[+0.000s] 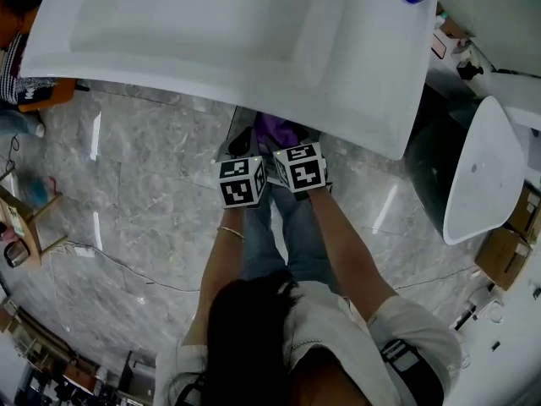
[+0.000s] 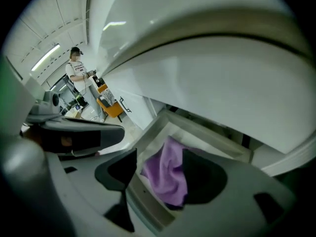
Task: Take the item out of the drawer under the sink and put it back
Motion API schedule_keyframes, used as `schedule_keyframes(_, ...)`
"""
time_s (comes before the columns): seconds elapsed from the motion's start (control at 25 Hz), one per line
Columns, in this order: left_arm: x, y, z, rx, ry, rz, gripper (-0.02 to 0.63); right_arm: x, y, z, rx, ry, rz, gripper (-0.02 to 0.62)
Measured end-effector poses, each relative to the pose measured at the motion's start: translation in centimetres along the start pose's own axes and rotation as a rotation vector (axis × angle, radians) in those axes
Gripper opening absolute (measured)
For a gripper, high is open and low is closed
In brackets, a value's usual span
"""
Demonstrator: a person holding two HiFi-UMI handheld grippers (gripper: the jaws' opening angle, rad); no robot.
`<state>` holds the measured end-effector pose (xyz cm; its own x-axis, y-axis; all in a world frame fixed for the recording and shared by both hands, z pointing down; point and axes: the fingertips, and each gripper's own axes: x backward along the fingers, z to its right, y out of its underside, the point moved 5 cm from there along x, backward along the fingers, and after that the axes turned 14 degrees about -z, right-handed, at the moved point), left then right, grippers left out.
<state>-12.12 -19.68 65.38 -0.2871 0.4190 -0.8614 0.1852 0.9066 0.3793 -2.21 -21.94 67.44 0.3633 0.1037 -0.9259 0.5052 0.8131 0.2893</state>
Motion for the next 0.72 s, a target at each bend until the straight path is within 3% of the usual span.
schedule_keyframes(0.56, -4.9, -0.1, -1.6, 0.026, 0.005, -0.068, 0.003, -7.4, 1.3, 2.3, -0.002, 0.029, -0.134, 0.281)
schedule_keyframes(0.72, -5.5, 0.1, -2.0, 0.074, 0.017, -0.080, 0.003, -8.8, 1.4, 2.5, -0.001, 0.047, -0.174, 0.281)
